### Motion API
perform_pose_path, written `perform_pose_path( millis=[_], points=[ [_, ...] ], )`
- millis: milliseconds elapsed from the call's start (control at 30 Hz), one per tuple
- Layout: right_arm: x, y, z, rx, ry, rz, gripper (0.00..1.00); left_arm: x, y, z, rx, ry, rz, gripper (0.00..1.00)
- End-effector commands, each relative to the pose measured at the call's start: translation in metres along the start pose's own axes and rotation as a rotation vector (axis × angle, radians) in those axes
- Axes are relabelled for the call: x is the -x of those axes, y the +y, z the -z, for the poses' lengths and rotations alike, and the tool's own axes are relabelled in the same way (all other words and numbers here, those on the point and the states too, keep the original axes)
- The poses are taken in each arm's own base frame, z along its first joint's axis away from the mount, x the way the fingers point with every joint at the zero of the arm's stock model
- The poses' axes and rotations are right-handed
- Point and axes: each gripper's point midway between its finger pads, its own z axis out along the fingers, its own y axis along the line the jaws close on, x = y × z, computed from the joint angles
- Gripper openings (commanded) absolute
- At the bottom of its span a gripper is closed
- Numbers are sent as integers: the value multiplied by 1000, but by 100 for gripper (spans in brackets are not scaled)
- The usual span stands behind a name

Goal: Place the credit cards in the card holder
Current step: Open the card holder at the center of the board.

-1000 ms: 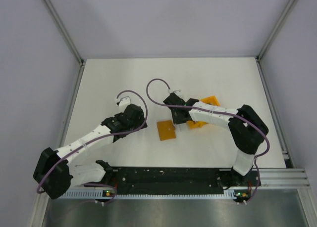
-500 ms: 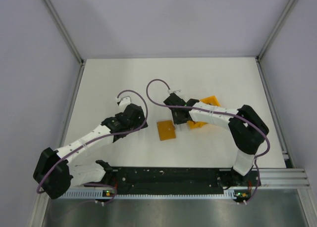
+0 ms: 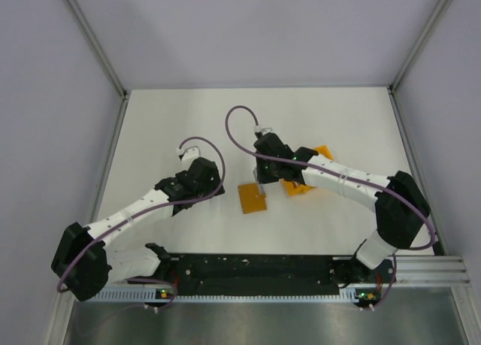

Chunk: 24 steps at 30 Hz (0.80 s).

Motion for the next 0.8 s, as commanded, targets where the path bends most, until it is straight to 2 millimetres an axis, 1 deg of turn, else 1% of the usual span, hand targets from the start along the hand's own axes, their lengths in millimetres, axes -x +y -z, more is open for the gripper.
perform_pose_path(
  millis=[0,167,267,367,500,667,733,767],
  points=[
    [-5,33,-5,121,22,-26,0,3,-3,-2,-18,-10,-8,80],
    [-19,27,-19,101,52,-38,0,0,-5,-4,-25,10,-24,80],
    [-24,16,-25,51,55,-28,0,-4,-10,-7,-44,30,-34,80],
    [-26,3,-27,-8,44,-11,0,-7,-17,-10,-72,50,-68,80],
    [-28,-8,-27,-44,46,-9,0,-12,-26,-15,-101,94,-119,80],
    [-25,-19,-24,-56,38,-28,0,-23,-42,-21,-171,160,-171,76],
    [-27,-23,-24,-57,45,-32,0,-29,-48,-23,-193,195,-177,72],
    [-27,-26,-25,-61,49,-34,0,-32,-50,-25,-202,209,-181,68]
  ],
)
